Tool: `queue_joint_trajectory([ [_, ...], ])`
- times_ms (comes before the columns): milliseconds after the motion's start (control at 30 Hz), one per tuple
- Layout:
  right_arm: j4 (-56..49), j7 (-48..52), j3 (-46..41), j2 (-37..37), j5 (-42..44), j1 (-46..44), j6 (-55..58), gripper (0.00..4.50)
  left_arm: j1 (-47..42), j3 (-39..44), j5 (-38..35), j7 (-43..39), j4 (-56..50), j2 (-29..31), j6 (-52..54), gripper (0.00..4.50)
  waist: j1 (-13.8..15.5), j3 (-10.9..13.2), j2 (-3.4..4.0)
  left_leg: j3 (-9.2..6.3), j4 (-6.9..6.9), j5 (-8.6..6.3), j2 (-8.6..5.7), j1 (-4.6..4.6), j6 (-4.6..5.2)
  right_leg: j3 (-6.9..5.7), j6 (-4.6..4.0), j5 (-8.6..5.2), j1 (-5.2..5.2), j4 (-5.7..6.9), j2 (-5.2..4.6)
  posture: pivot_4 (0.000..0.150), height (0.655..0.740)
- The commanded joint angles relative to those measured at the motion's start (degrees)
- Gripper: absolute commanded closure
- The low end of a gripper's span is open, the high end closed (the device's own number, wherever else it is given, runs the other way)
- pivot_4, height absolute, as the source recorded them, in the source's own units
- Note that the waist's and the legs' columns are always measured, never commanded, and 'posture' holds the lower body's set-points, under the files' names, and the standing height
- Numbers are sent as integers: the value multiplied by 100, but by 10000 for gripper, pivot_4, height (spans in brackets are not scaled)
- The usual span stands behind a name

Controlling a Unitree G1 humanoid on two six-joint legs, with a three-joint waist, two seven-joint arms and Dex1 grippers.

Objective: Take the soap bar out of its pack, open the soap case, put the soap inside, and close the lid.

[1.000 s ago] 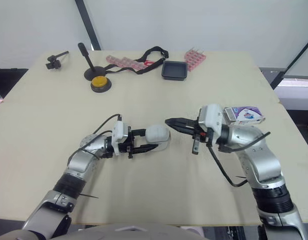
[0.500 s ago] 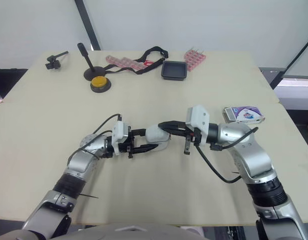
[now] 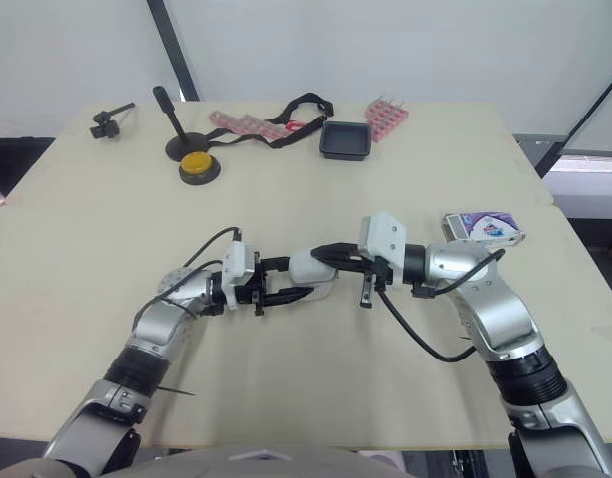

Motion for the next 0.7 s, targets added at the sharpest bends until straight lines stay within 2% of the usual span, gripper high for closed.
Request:
queue_joint_trajectory([
  [33,50,39,140,-126,-143,14,130,44686,13,54,29,24,-127,70,-77,25828,-3,0,0,0,0,0,0,1,0,0,0,0,1,0,0,1500,7291],
  [267,110,81,330,-220,-230,-24,227,44686,11,55,31,44,-127,74,-72,25828,-15,-1,0,0,0,0,0,3,0,0,0,0,5,0,0,1500,7291],
  [700,111,-9,556,-297,-137,-77,1070,44686,2,58,35,83,-143,82,-79,25828,-33,-3,-1,0,-3,0,0,20,-2,2,-4,-2,21,-1,0,1500,7291],
])
